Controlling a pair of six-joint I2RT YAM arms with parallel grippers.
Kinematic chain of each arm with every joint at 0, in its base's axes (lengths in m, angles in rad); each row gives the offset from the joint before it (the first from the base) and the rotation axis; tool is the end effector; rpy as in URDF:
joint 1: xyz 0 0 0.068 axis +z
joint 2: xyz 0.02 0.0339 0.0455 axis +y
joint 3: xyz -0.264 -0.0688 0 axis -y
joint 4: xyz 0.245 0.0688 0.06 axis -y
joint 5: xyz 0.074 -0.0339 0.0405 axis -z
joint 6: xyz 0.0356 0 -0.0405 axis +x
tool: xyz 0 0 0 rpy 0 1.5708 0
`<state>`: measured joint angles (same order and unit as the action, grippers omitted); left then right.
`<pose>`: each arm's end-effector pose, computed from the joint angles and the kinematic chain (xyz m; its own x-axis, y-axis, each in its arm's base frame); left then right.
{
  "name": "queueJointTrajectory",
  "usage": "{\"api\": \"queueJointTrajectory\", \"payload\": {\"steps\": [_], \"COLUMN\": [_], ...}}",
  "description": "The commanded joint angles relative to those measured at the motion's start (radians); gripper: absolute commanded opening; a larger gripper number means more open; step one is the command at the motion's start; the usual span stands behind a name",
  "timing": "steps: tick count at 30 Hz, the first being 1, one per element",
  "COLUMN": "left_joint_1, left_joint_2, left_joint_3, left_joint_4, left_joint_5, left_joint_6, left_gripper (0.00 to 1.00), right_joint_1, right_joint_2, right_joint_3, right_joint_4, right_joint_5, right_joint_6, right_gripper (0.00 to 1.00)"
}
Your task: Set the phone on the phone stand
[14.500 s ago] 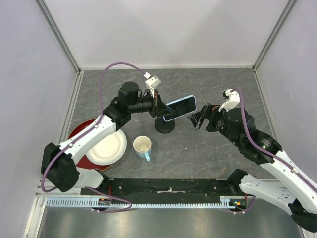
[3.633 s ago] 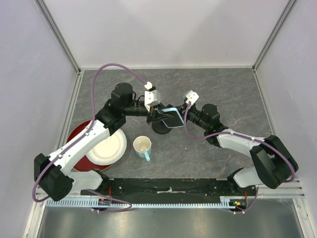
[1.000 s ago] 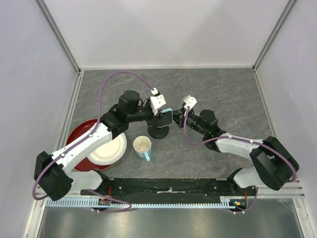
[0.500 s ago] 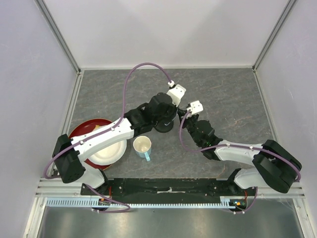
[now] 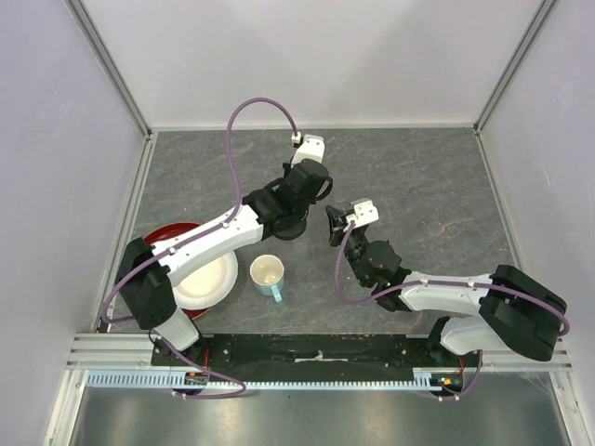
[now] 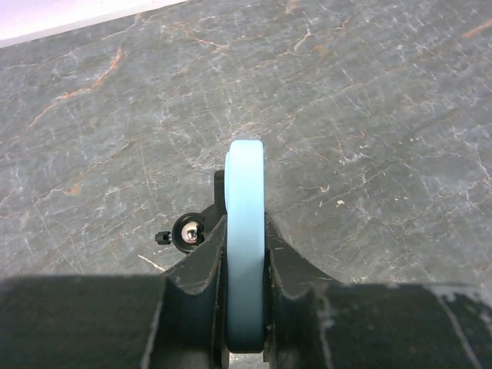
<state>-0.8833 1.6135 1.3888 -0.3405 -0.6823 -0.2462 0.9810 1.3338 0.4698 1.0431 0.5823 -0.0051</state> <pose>0.2517 -0.2712 0.3267 -0.3935 0.1811 -0.9013 0.1711 0.9777 0.1217 0.1636 0.2092 0.2413 0.1011 0.1434 -0.9845 -0.3926 0.9150 0.0929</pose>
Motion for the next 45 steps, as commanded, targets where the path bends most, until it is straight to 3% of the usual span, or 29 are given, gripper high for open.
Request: {"api": "queueJointTrajectory", "payload": {"steps": [1,4,8,9,10,12,19,20,30,37,45], "left_joint_1": [0.017,0.015,0.017,0.017,0.015,0.017,0.023,0.026,0.056,0.151,0.202], "left_joint_2": [0.017,-0.013,-0.082,-0.093,-0.119,-0.144,-0.240,-0.248,-0.425,-0.420,-0.345], "left_joint_3": [-0.062,-0.080,-0.112,-0.117,-0.119,-0.123,-0.125,-0.128,-0.292,-0.238,-0.204], "left_joint_4": [-0.177,-0.158,-0.095,-0.097,-0.095,-0.080,-0.049,-0.052,0.055,0.078,0.058], "left_joint_5": [-0.109,-0.016,0.131,0.160,0.228,0.314,0.555,0.573,0.869,1.176,1.346], "left_joint_6": [-0.007,0.022,0.123,0.139,0.156,0.220,0.341,0.350,0.487,0.548,0.674], "left_gripper": [0.02,0.02,0.02,0.02,0.02,0.02,0.02,0.02,0.02,0.02,0.02], "right_joint_1": [0.007,-0.025,-0.160,-0.236,-0.272,-0.323,-0.441,-0.444,-0.450,-0.452,-0.452], "right_joint_2": [-0.047,-0.086,-0.166,-0.186,-0.218,-0.242,-0.191,-0.173,-0.051,-0.018,0.030], "right_joint_3": [0.013,0.044,0.035,0.012,0.003,-0.014,-0.013,-0.002,0.044,0.063,0.101], "right_joint_4": [0.001,-0.136,-0.258,-0.267,-0.284,-0.293,-0.227,-0.226,-0.170,-0.173,-0.224], "right_joint_5": [0.025,0.019,-0.155,-0.214,-0.348,-0.451,-0.932,-1.013,-1.303,-1.351,-1.446], "right_joint_6": [-0.035,-0.052,0.002,0.046,0.060,0.079,0.110,0.105,0.111,0.108,0.093], "right_gripper": [0.00,0.08,0.22,0.35,0.40,0.53,0.79,0.80,0.87,0.87,0.80]}}
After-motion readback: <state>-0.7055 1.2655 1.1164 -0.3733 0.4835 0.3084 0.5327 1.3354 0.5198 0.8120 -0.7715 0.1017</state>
